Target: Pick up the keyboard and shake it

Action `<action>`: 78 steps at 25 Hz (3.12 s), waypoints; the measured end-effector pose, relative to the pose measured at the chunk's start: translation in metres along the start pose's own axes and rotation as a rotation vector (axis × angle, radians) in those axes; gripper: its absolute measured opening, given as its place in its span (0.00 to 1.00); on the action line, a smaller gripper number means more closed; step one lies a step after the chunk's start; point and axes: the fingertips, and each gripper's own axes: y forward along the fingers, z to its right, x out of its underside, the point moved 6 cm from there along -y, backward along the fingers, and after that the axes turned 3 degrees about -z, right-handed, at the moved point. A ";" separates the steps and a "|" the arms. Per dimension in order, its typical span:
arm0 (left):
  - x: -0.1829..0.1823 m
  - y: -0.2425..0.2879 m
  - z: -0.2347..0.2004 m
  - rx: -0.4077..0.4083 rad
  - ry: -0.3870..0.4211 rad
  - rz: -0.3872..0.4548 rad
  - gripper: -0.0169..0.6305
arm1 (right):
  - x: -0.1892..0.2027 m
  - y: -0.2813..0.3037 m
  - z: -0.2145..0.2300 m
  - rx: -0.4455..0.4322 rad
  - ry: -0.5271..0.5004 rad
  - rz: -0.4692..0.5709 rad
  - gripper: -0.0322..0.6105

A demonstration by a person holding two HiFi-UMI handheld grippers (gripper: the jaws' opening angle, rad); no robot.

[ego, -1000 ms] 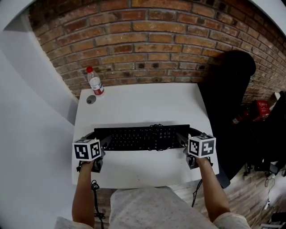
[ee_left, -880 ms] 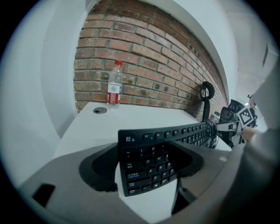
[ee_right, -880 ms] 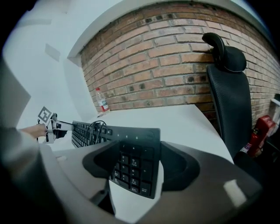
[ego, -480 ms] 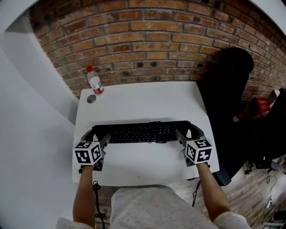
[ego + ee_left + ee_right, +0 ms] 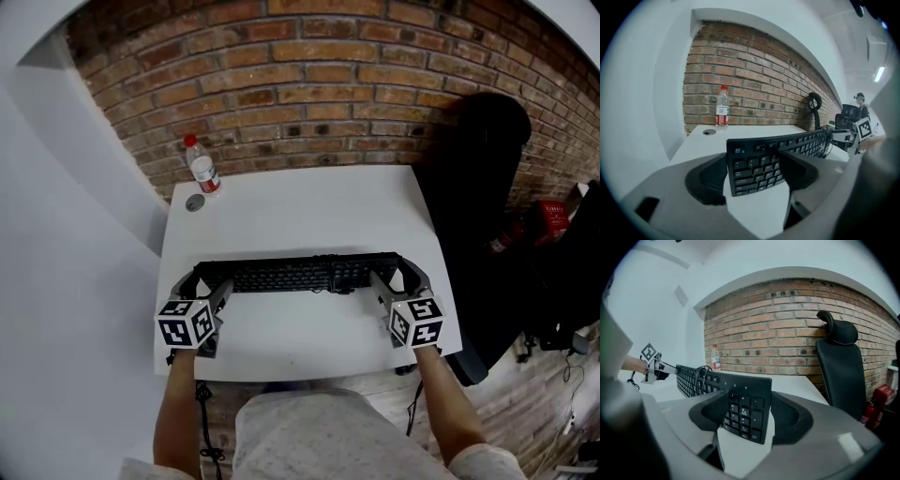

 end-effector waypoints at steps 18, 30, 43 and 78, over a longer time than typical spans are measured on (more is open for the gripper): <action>0.014 -0.022 0.007 -0.011 -0.023 -0.021 0.55 | 0.006 -0.020 -0.008 -0.020 -0.053 -0.079 0.47; 0.028 -0.038 0.015 -0.030 0.005 -0.059 0.55 | 0.012 -0.039 -0.012 -0.013 -0.084 -0.141 0.39; 0.054 -0.057 0.022 -0.044 0.015 -0.097 0.53 | 0.027 -0.058 -0.019 0.008 -0.132 -0.181 0.34; 0.118 -0.070 0.025 -0.038 0.155 -0.360 0.45 | 0.080 -0.087 -0.043 0.020 -0.509 -0.296 0.34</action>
